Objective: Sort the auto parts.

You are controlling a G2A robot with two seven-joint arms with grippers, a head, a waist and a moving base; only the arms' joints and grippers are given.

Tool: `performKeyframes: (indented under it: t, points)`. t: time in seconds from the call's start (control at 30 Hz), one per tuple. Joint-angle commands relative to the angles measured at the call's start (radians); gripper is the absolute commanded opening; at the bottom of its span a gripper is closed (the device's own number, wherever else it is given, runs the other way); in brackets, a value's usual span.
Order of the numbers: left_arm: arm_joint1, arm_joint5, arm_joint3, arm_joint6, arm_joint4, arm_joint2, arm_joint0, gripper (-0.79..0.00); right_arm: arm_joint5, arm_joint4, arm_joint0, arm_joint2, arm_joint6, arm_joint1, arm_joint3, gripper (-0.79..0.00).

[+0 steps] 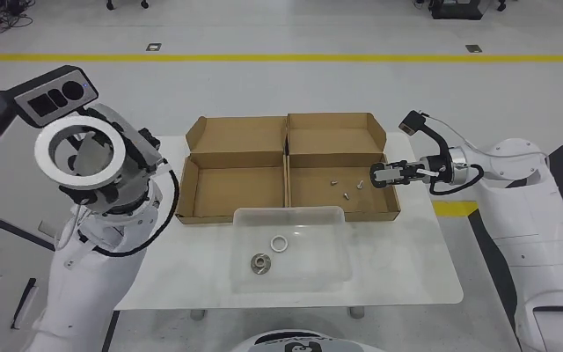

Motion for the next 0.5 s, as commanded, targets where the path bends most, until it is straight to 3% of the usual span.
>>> performKeyframes:
  t: [0.0, 0.13, 0.47]
  points:
    - [-0.001, 0.006, 0.009, -0.016, -0.003, -0.006, -0.001, -0.785, 0.000, 0.000, 0.000, 0.000, 0.000, 0.000, 0.000, 0.000]
    - [-0.003, 0.023, 0.024, -0.032, 0.069, -0.027, -0.003, -0.785, 0.000, 0.000, 0.000, 0.000, 0.000, 0.000, 0.000, 0.000]
    - [-0.007, 0.074, 0.021, -0.018, 0.452, -0.088, 0.010, -0.785, 0.000, 0.000, 0.000, 0.000, 0.000, 0.000, 0.000, 0.000]
